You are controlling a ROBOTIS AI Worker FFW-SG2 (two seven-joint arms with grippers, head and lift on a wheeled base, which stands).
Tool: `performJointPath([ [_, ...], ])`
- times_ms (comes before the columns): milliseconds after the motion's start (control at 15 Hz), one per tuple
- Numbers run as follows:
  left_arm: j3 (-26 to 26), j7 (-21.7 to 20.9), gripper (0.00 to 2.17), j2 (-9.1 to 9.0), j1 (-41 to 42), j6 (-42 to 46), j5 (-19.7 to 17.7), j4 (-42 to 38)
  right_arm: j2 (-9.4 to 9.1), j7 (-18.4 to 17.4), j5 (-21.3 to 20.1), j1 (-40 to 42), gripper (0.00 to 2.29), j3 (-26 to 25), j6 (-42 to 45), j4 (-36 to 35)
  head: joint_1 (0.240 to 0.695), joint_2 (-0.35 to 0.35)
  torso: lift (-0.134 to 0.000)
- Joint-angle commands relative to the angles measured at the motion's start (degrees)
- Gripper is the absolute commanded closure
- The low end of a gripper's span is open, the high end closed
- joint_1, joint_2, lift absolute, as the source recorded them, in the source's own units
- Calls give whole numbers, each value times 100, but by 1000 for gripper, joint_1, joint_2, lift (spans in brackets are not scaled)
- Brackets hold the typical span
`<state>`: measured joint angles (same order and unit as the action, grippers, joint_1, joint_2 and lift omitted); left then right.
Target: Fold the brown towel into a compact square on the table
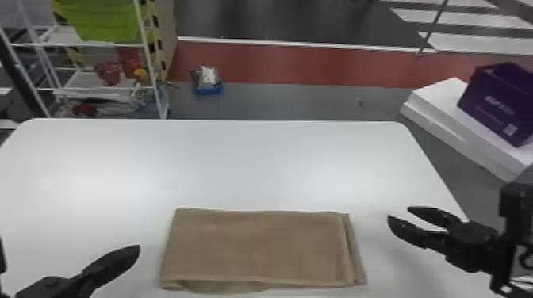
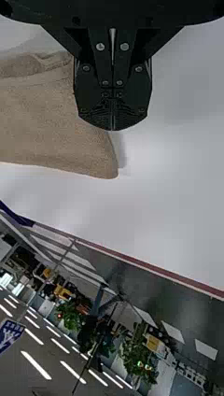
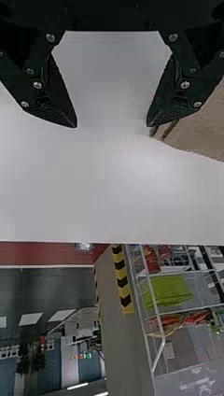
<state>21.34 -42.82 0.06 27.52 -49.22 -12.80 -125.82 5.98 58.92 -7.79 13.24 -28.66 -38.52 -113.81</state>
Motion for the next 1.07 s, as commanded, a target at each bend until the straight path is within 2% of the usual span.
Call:
performJointPath([
  [0,19,28,1932,-21,78,-84,-38,-198,122,76,102,-191,387,-360,621,597,695,-161,-124],
  [200,28,81,1932,-21,139,-172,-30,-312,158,216,251,-182,387,-456,621,579,695,-205,-124],
  [467,11,72,1932,-21,174,-154,-30,-338,87,287,541,135,387,-263,-715,-115,695,-209,-124],
  [800,-77,63,1932,-21,87,127,14,-224,-115,208,471,205,390,361,-1945,-361,695,-139,-124],
  [1000,-104,-69,1932,-21,87,145,14,-224,-264,146,260,152,390,739,-2314,-502,695,-94,-124],
])
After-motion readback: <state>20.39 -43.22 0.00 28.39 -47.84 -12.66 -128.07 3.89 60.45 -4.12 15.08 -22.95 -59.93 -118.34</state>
